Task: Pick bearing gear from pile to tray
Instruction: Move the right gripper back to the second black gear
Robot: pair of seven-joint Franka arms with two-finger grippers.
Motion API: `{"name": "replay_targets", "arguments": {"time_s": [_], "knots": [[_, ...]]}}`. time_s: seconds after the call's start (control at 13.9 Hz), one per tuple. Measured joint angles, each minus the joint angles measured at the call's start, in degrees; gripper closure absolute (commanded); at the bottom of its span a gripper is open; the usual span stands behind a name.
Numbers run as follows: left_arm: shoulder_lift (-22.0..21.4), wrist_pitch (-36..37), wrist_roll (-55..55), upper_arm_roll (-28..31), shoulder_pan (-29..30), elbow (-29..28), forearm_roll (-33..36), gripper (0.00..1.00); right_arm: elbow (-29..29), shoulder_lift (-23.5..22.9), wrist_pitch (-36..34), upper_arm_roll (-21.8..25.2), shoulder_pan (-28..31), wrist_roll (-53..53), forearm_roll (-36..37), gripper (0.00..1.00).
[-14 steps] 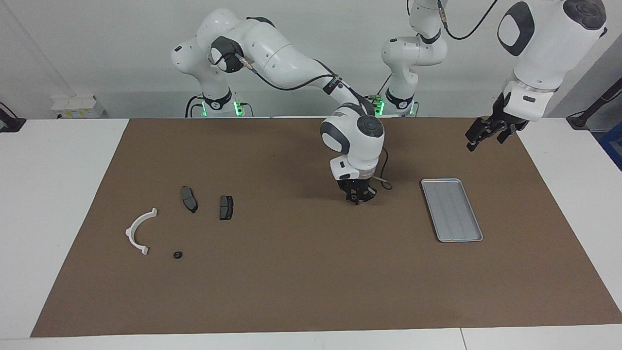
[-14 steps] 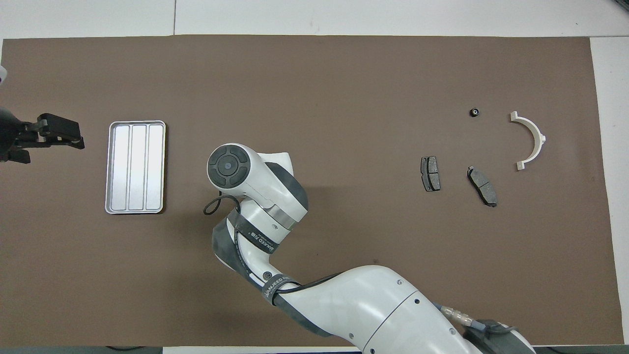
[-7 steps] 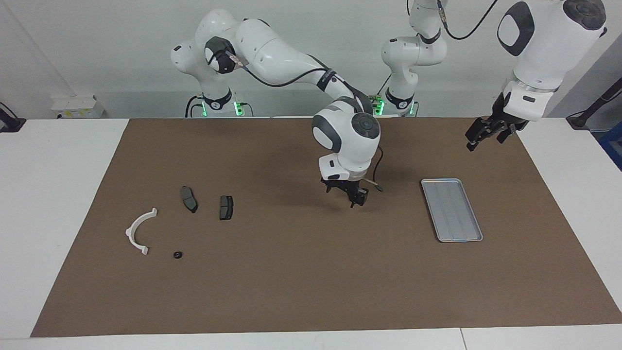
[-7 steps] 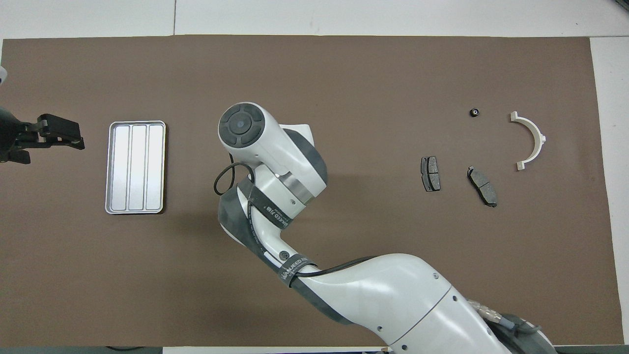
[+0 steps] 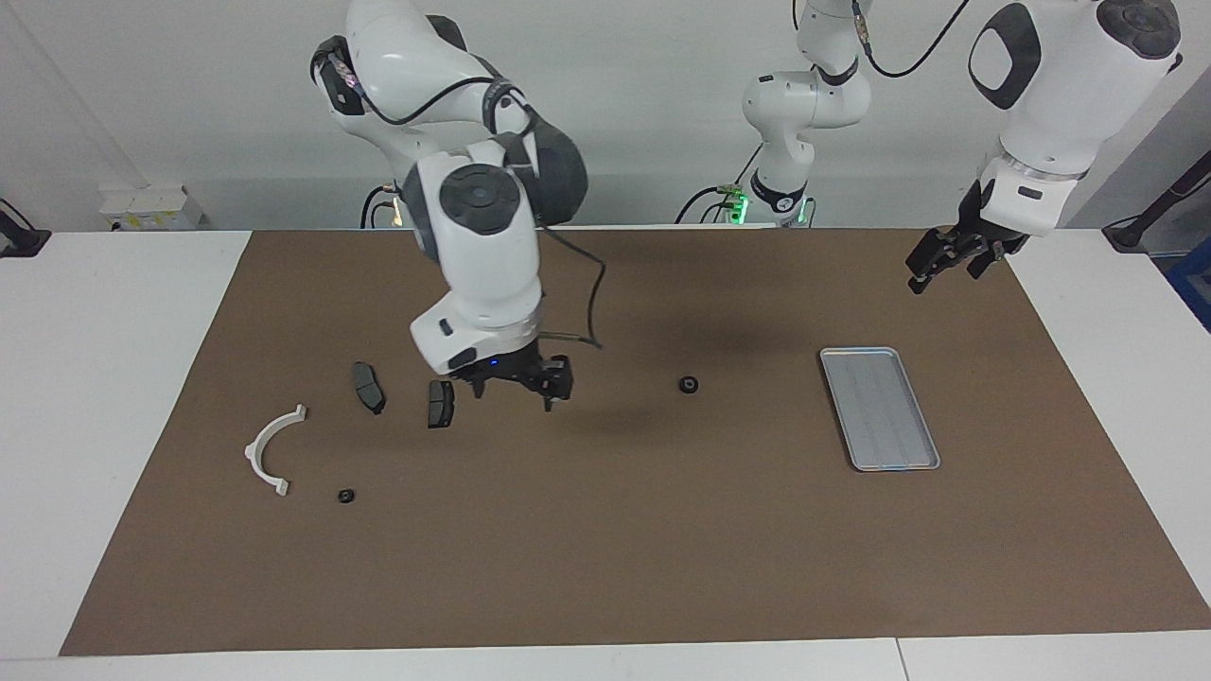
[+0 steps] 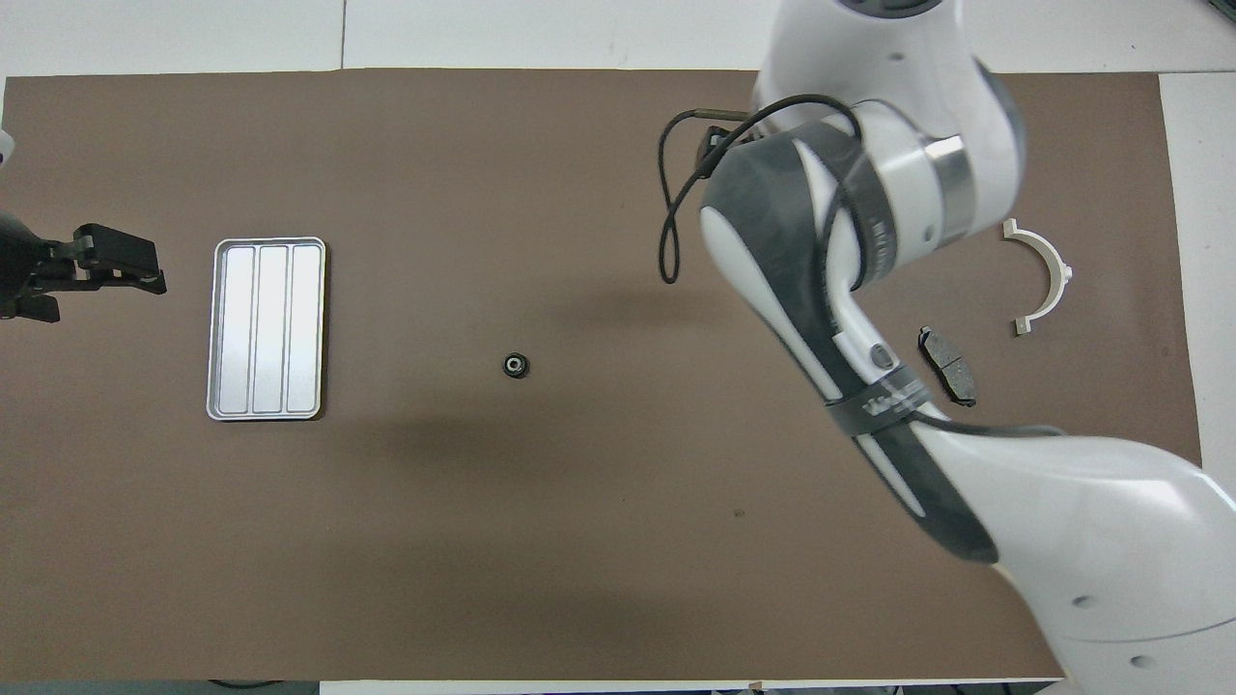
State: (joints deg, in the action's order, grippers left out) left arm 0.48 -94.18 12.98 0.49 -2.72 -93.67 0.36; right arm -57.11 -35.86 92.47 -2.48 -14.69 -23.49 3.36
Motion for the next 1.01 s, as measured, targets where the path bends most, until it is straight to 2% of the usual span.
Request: {"name": "replay_targets", "arguments": {"time_s": [0.22, 0.36, 0.5, 0.65, 1.01], "knots": [[0.0, 0.0, 0.0, 0.0, 0.0, 0.0, 0.0, 0.00, -5.0, 0.1, 6.0, 0.0, 9.2, 19.6, 0.0, 0.00], [0.0, 0.0, 0.0, 0.0, 0.0, 0.0, 0.0, 0.00, -11.5, 1.1, 13.6, 0.0, 13.0, 24.9, 0.2, 0.00], [0.0, 0.0, 0.0, 0.0, 0.0, 0.0, 0.0, 0.00, -18.2, 2.1, 20.4, 0.0, 15.4, 27.6, 0.5, 0.00], [0.0, 0.0, 0.0, 0.0, 0.0, 0.0, 0.0, 0.00, -22.2, 2.0, 24.9, 0.0, 17.5, 28.9, 0.6, 0.00], [0.0, 0.4, 0.0, -0.3, -0.5, 0.0, 0.0, 0.00, -24.2, -0.1, 28.3, -0.2, 18.5, 28.9, 0.6, 0.00]]}}
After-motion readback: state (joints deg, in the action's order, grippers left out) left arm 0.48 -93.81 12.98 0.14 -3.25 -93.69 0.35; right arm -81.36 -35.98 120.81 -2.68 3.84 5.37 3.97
